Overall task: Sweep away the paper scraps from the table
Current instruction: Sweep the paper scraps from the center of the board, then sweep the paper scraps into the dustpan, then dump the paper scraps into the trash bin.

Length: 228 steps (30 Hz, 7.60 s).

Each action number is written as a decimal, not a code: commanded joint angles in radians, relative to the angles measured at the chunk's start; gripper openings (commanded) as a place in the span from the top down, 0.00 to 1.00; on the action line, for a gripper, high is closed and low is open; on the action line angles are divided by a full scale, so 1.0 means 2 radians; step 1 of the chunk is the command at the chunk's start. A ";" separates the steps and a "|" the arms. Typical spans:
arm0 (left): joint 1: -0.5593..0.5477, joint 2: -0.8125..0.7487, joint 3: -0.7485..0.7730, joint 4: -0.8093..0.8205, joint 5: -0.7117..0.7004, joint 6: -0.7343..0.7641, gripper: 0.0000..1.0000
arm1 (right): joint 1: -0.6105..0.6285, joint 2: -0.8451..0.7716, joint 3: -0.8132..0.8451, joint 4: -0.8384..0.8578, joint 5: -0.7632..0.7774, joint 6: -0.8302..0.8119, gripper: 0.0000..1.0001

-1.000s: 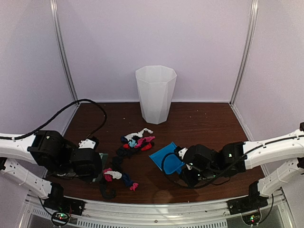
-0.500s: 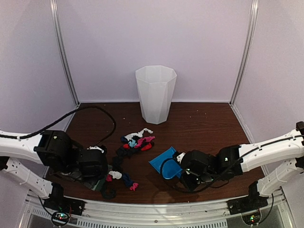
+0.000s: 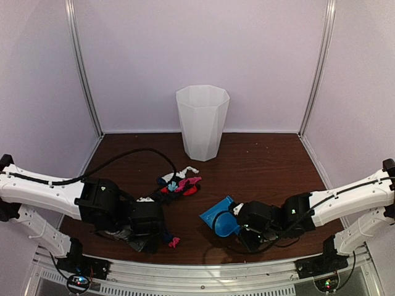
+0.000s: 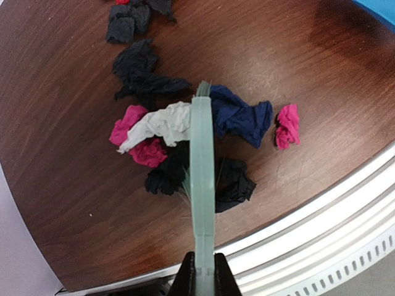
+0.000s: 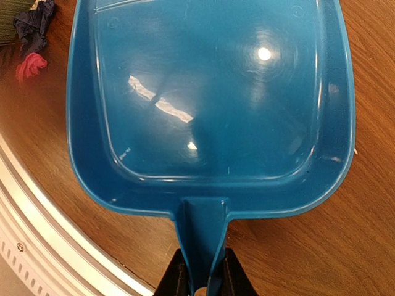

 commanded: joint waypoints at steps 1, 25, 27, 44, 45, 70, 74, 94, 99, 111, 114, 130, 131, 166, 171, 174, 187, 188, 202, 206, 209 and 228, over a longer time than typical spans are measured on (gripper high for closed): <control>-0.001 0.035 0.035 0.059 -0.021 0.033 1.00 | 0.003 -0.002 -0.008 -0.004 0.009 0.008 1.00; 0.017 0.111 0.151 0.203 -0.063 0.132 1.00 | 0.042 -0.081 -0.062 -0.080 -0.024 0.082 1.00; 0.017 0.093 0.150 0.203 -0.064 0.131 1.00 | 0.051 -0.083 -0.062 -0.085 -0.032 0.084 1.00; 0.018 0.015 0.067 0.135 -0.137 0.063 1.00 | 0.104 -0.032 -0.019 -0.140 -0.094 0.041 1.00; 0.018 0.014 0.061 0.142 -0.134 0.066 1.00 | 0.104 -0.025 -0.012 -0.146 -0.094 0.035 1.00; 0.058 0.142 0.077 0.254 0.019 0.207 1.00 | 0.003 0.115 0.089 -0.151 -0.193 -0.063 1.00; 0.058 0.147 0.085 0.266 0.037 0.218 1.00 | -0.001 0.130 0.110 -0.164 -0.188 -0.070 1.00; 0.058 0.102 0.053 0.332 0.099 0.222 1.00 | -0.005 0.147 0.095 -0.106 -0.118 -0.068 1.00; 0.058 0.079 0.038 0.360 0.108 0.222 1.00 | -0.004 0.133 0.074 -0.071 -0.111 -0.062 1.00; 0.058 0.044 0.034 0.402 0.106 0.214 1.00 | 0.005 0.082 0.013 0.023 -0.099 -0.048 1.00; 0.058 0.029 0.038 0.402 0.085 0.211 1.00 | 0.008 0.081 0.006 0.037 -0.090 -0.047 1.00; 0.058 -0.088 -0.026 0.366 -0.070 0.167 1.00 | 0.011 0.061 0.014 0.041 -0.069 -0.039 1.00; 0.058 -0.096 -0.031 0.358 -0.082 0.162 1.00 | 0.010 0.060 0.016 0.040 -0.069 -0.038 1.00; 0.058 -0.231 -0.146 0.252 -0.215 0.067 1.00 | -0.120 0.176 0.411 -0.132 -0.137 -0.105 1.00; 0.058 -0.232 -0.149 0.252 -0.213 0.066 1.00 | -0.137 0.205 0.477 -0.132 -0.165 -0.103 1.00; 0.058 -0.230 -0.151 0.253 -0.212 0.065 1.00 | -0.144 0.222 0.521 -0.135 -0.175 -0.101 1.00; 0.058 -0.223 -0.156 0.267 -0.206 0.070 1.00 | -0.195 0.273 0.648 -0.116 -0.248 -0.095 1.00; 0.058 -0.224 -0.157 0.267 -0.205 0.070 1.00 | -0.200 0.279 0.656 -0.112 -0.255 -0.093 1.00; 0.058 -0.199 -0.156 0.285 -0.202 0.076 1.00 | -0.277 0.378 0.818 -0.112 -0.352 -0.070 1.00; 0.058 -0.182 -0.154 0.296 -0.202 0.078 1.00 | -0.305 0.389 0.821 -0.070 -0.396 -0.048 1.00; 0.058 -0.172 -0.152 0.300 -0.204 0.080 1.00 | -0.324 0.396 0.820 -0.020 -0.440 -0.018 1.00; 0.058 -0.169 -0.152 0.300 -0.205 0.079 1.00 | -0.368 0.436 0.735 0.402 -0.539 0.345 1.00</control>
